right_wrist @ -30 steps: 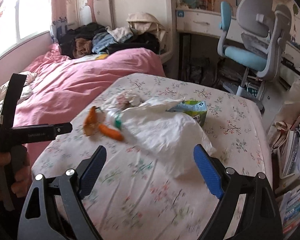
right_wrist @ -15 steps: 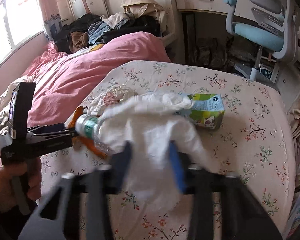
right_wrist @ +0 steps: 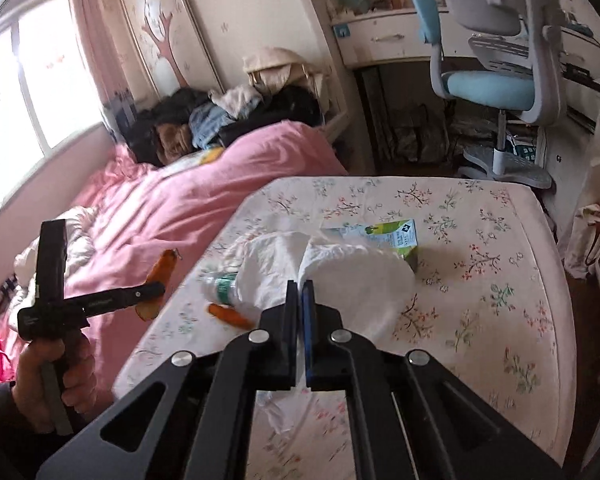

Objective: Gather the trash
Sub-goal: 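Grasp the white plastic bag with the right gripper while the left gripper grasps an orange peel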

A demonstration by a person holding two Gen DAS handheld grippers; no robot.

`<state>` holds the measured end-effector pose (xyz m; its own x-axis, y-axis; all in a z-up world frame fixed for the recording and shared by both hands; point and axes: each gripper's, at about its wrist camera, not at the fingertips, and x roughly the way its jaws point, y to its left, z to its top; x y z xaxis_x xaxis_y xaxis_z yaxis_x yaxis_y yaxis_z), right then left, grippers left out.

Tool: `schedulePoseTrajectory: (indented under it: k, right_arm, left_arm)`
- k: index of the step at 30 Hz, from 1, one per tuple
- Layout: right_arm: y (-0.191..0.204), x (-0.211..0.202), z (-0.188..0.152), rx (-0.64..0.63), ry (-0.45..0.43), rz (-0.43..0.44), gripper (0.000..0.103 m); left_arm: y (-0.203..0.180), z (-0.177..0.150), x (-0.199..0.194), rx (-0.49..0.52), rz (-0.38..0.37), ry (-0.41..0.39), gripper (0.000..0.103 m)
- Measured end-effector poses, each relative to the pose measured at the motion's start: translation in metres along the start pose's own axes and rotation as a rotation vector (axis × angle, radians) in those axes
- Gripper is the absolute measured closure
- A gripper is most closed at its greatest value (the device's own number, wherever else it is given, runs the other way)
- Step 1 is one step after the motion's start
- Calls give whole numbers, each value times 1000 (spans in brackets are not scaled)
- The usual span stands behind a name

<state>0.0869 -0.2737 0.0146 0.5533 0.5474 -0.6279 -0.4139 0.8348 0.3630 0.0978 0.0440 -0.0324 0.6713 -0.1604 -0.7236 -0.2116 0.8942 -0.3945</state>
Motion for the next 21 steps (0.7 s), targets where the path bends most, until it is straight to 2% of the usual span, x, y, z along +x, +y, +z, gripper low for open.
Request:
schedulePoseTrajectory:
  k: [3,7,10,13,16,19,21]
  right_arm:
    - [10,-18,-11,17,-16,61,100]
    - [6,-42,-26,94,-55,119,100]
    - [-13,-60,-39,229,-92,181,100]
    - [-9,-73,-54,228,-77,192,100]
    - [16,-79,-86,155,23,206,100]
    - [29,-74,-122,139,134,209,100]
    - [45,-60,-154,116,261,198,100]
  left_arm:
    - [1,-15,-27,2,-69,-21,87]
    - [0,-38,-51,34,-78,-23,87]
    - [0,-56,-61,37,-89,-8,87]
    - [-2,-75,-74,58,-102,2,87]
    - [-6,-97,-85,94,-111,15,87]
    - [-12,-123,-92,144,-106,52,87]
    - [-18,-142,-96,183,-97,87,87]
